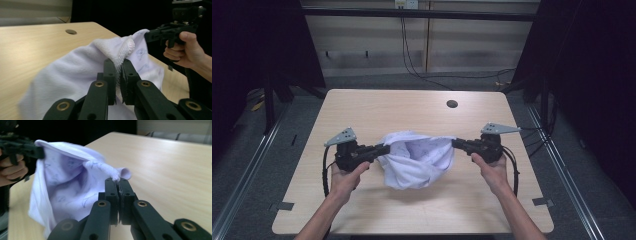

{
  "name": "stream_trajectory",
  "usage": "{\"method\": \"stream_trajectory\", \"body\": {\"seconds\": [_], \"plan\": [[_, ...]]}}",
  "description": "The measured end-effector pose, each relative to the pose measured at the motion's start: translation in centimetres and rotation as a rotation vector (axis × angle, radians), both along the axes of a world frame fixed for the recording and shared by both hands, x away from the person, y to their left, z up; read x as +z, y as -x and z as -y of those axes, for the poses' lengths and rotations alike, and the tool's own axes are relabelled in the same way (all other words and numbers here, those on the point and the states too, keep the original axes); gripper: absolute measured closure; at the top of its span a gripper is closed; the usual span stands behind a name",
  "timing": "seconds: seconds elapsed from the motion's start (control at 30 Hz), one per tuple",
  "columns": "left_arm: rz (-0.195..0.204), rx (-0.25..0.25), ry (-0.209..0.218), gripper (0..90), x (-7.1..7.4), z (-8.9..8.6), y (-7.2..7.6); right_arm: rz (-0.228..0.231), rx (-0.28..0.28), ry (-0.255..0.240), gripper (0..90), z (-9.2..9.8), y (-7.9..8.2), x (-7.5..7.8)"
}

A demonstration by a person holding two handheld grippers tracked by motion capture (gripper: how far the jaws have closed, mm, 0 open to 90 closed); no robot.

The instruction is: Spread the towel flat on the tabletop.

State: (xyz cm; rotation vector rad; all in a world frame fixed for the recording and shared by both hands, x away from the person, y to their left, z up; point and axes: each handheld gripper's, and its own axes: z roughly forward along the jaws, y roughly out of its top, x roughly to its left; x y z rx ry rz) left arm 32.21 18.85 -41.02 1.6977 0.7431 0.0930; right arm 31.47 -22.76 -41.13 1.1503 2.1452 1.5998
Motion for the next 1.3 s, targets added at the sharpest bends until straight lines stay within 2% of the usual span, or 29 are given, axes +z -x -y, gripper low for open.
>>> {"method": "stream_trajectory", "body": {"seconds": [0.07, 0.13, 0.2, 0.23, 0.27, 0.33, 0.4, 0.43, 0.47, 0.53, 0.63, 0.77, 0.83, 0.9, 0.97, 1.0, 1.03, 1.07, 1.1, 1.13, 1.17, 1.2, 1.23, 1.27, 1.3], "plan": [[0.001, 0.034, 0.012, 84.7, 0.6, -0.7, -0.3, 0.000, -0.067, 0.035, 87.8, 0.8, -0.3, 0.8], [0.012, 0.060, 0.023, 85.0, 1.4, -1.5, -0.5, 0.011, -0.107, 0.042, 87.9, 1.7, -0.6, 1.8], [0.017, 0.065, 0.038, 85.1, 1.9, -1.9, -0.7, 0.031, -0.121, 0.010, 87.9, 2.6, -0.8, 3.1], [0.034, 0.051, 0.068, 85.1, 3.1, -2.1, -0.9, 0.042, -0.115, -0.017, 87.9, 2.9, -0.9, 3.8], [0.057, 0.052, 0.061, 85.1, 3.8, -2.0, -1.0, 0.057, -0.117, -0.010, 87.9, 2.9, -1.0, 4.7], [0.074, 0.069, 0.060, 85.1, 5.1, -1.5, -1.5, 0.093, -0.143, 0.027, 88.0, 2.5, -1.1, 6.3], [0.089, 0.091, 0.088, 85.1, 6.2, -1.3, -2.0, 0.115, -0.155, 0.017, 87.9, 2.5, -1.4, 7.5], [0.089, 0.091, 0.088, 85.1, 6.2, -1.3, -2.0, 0.122, -0.160, 0.009, 87.9, 2.7, -1.6, 8.1], [0.090, 0.102, 0.124, 85.1, 7.3, -1.3, -2.8, 0.126, -0.167, 0.006, 87.9, 2.8, -1.9, 8.6], [0.107, 0.131, 0.108, 85.0, 8.4, -1.0, -3.7, 0.134, -0.175, 0.001, 87.9, 2.9, -2.6, 9.7], [0.124, 0.179, 0.078, 85.1, 10.2, -0.5, -5.2, 0.157, -0.199, 0.026, 87.9, 2.6, -3.9, 11.5], [0.148, 0.201, 0.090, 84.9, 12.6, -0.3, -6.9, 0.166, -0.223, 0.020, 87.9, 2.5, -6.2, 13.7], [0.181, 0.213, 0.096, 85.0, 14.2, -0.2, -7.0, 0.175, -0.240, 0.036, 87.9, 2.3, -7.1, 15.0], [0.217, 0.211, 0.137, 84.9, 15.8, -0.6, -6.7, 0.211, -0.243, 0.036, 87.9, 2.0, -7.6, 16.6], [0.275, 0.214, 0.134, 84.8, 17.4, -0.8, -5.8, 0.258, -0.235, 0.016, 87.9, 1.9, -7.5, 18.3], [0.275, 0.214, 0.134, 84.8, 17.4, -0.8, -5.8, 0.258, -0.235, 0.016, 87.9, 1.9, -7.5, 18.3], [0.297, 0.210, 0.128, 84.8, 17.9, -0.8, -5.2, 0.303, -0.217, -0.018, 87.9, 1.9, -6.9, 19.3], [0.317, 0.191, 0.102, 84.6, 17.6, -1.0, -3.7, 0.310, -0.210, -0.021, 87.9, 2.0, -6.5, 19.4], [0.313, 0.172, 0.084, 84.6, 16.8, -0.9, -3.1, 0.312, -0.202, -0.032, 87.9, 2.0, -6.1, 19.0], [0.313, 0.172, 0.084, 84.4, 16.8, -0.9, -3.1, 0.308, -0.194, -0.020, 87.9, 2.0, -5.7, 18.3], [0.279, 0.116, 0.031, 84.2, 14.1, -0.7, -2.0, 0.296, -0.186, -0.004, 88.0, 2.1, -5.2, 17.3], [0.219, 0.075, 0.013, 83.6, 12.3, -0.6, -1.6, 0.277, -0.176, -0.009, 88.0, 2.2, -4.8, 15.9], [0.177, 0.051, -0.011, 83.3, 10.3, -0.7, -1.1, 0.244, -0.161, -0.001, 87.9, 2.4, -4.3, 14.2], [0.177, 0.051, -0.011, 83.2, 10.3, -0.7, -1.1, 0.217, -0.151, -0.001, 87.9, 2.8, -3.7, 12.1], [0.072, -0.007, -0.020, 83.1, 6.0, -0.7, -0.1, 0.176, -0.138, -0.017, 88.0, 3.2, -3.2, 10.0]]}}
